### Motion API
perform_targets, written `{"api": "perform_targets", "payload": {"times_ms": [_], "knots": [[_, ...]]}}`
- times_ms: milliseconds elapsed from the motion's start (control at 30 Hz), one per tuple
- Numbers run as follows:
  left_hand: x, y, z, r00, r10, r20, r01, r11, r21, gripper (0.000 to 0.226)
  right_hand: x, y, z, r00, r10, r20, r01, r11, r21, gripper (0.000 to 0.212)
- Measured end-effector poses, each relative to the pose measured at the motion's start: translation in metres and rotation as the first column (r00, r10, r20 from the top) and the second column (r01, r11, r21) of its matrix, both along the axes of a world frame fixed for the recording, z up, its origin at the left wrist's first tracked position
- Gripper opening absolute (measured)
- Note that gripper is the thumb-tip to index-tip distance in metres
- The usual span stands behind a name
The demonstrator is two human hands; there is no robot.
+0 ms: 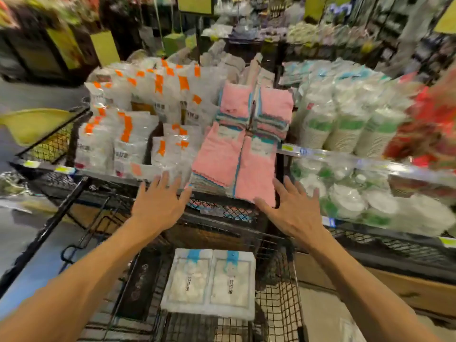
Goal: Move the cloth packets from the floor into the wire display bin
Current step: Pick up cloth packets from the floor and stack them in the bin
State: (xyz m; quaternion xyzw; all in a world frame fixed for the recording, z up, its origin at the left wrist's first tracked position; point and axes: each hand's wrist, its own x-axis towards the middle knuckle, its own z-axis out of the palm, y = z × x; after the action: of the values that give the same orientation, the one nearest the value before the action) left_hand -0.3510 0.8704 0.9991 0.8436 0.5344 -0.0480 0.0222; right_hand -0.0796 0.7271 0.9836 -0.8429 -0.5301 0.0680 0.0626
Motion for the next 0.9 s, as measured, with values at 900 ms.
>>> {"api": "perform_targets", "payload": {"times_ms": [900], "knots": [[0.168,-0.076,0.137,0.682,-0.700,0.211,0.660,0.714,0.235,0.064,0.001,-0.204,0.157,0.720,-0.692,0.046,0.671,0.712,0.207,0.093]]}}
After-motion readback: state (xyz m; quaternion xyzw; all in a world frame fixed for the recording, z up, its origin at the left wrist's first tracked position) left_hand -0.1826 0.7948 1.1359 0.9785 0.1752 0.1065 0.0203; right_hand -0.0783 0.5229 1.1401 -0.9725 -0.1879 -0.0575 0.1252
